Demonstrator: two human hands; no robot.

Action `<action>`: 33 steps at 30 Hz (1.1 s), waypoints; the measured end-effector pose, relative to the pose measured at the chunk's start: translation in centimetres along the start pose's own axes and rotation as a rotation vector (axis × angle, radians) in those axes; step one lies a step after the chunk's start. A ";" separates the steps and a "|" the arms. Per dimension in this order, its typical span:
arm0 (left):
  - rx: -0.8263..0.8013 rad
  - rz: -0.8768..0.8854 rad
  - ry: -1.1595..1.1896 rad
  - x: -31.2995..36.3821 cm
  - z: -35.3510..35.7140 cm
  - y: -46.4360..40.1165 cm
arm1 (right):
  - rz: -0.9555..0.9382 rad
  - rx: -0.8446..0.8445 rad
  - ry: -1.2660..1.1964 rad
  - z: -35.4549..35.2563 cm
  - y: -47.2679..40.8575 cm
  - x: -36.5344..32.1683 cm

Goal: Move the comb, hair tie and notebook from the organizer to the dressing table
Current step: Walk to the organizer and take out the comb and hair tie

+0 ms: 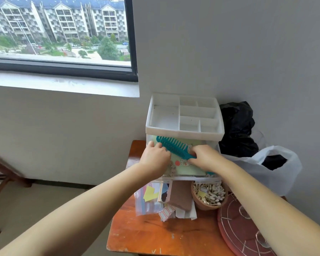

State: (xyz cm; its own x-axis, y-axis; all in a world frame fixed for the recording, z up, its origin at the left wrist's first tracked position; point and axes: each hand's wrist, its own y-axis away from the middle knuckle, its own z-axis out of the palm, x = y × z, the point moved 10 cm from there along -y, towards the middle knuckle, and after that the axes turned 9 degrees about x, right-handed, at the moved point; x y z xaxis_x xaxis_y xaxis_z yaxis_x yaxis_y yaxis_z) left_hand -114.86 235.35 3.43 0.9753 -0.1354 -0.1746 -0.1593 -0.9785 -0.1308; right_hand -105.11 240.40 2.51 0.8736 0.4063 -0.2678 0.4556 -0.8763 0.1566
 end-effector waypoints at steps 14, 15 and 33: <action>0.158 -0.479 1.105 -6.5 -3.6 3.5 | -0.090 -0.298 -0.465 -3.7 3.2 -0.3; 0.185 -0.530 1.195 -7.4 -4.1 4.4 | -0.101 -0.304 -0.465 -3.9 3.4 -1.1; 0.837 -1.760 1.245 -22.6 -1.8 63.2 | -0.588 -0.405 -0.449 17.1 21.5 -47.0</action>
State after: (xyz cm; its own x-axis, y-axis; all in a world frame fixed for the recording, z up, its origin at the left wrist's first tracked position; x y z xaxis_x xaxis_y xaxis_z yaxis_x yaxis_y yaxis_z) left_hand -146.71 176.32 0.90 -0.2761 0.1577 0.9481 0.9601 0.0004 0.2796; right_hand -139.32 198.06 2.25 0.3633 0.5511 -0.7512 0.9159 -0.3590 0.1796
